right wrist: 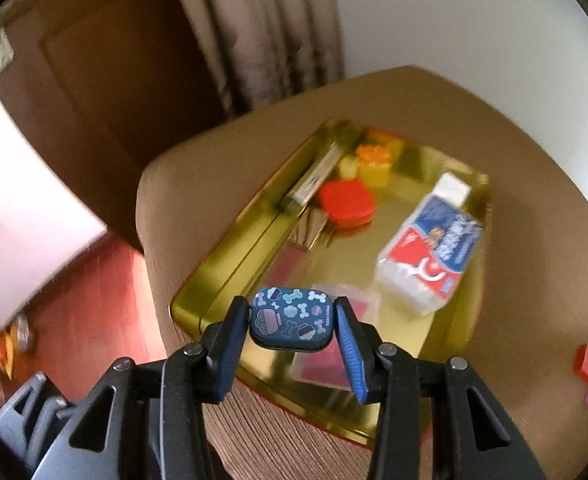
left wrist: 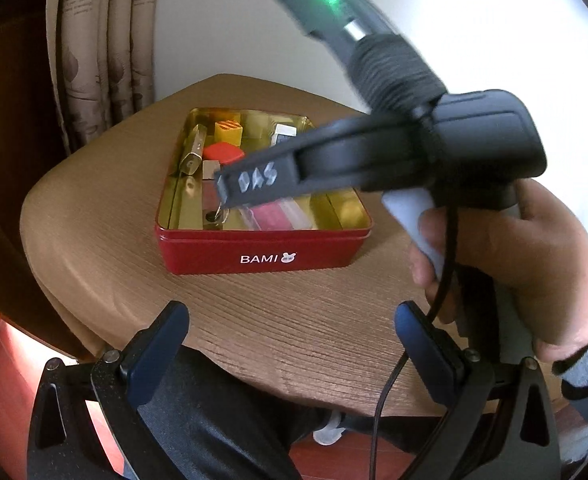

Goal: Organize rigid objects
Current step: 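Carry the key fob over the tin tray and open the right gripper, then grasp the red block with the left gripper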

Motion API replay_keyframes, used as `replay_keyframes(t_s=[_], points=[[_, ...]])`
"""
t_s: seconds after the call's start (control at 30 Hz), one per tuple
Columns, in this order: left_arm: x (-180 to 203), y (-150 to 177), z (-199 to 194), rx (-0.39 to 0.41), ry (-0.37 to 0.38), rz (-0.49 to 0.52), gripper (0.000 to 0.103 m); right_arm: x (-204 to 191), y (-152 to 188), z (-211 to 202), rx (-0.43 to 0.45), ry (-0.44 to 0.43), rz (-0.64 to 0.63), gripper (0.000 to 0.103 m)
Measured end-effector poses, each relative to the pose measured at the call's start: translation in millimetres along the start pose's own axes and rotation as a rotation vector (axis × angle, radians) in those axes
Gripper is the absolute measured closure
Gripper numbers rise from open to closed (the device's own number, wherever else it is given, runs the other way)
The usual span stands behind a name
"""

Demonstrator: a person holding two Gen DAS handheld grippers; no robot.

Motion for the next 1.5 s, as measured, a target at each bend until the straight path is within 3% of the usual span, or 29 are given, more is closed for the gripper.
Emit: replay_keyframes(t_s=[0.3,0.6,0.73,0.83,0.97,1.03,1.13,1.2,1.3,1.4,1.5], points=[[-3,2,2,-0.012,-0.010,-0.009,0.001,-27,0,27,-0.113,-0.064,-0.112,0.058],[-5,6,2,-0.023,-0.013,-0.017,0.002,-24,6,38,-0.155,-0.098,-0.056,0.056],[-2,8,3,-0.024,-0.010,-0.010,0.002,-11,6,11,-0.059,-0.098,-0.027,0.054],[5,10,3,-0.018,-0.003,0.014,0.002,34,17,-30,0.074,-0.041,0.094,0.051],[21,10,3,0.000,0.015,0.088,0.002,119,80,-81,0.183,0.157,0.290,0.049],[33,11,6,0.010,0.047,0.136,0.002,171,138,-106,0.196,0.291,0.413,0.048],[48,12,24,-0.016,0.071,0.191,0.002,232,235,-135,0.168,0.418,0.597,0.048],[64,10,44,-0.049,0.084,0.216,0.002,255,300,-148,0.137,0.449,0.718,0.048],[103,-5,80,-0.062,0.105,0.275,0.002,265,367,-158,0.110,0.463,0.842,0.048],[143,-27,124,-0.075,0.127,0.360,0.002,257,406,-155,0.119,0.417,0.937,0.048],[176,-46,175,-0.112,0.110,0.472,0.002,249,421,-152,0.137,0.361,0.983,0.048]])
Point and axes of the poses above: each gripper's, at about its wrist camera, not at the fingertips, and z roughly the way its jaws point, x to its right, y to its underside, the point moved 6 cm from there along z, roughly the way its jaws point, and after that the axes turned 13 degrees about y, right-handed, at the moved point
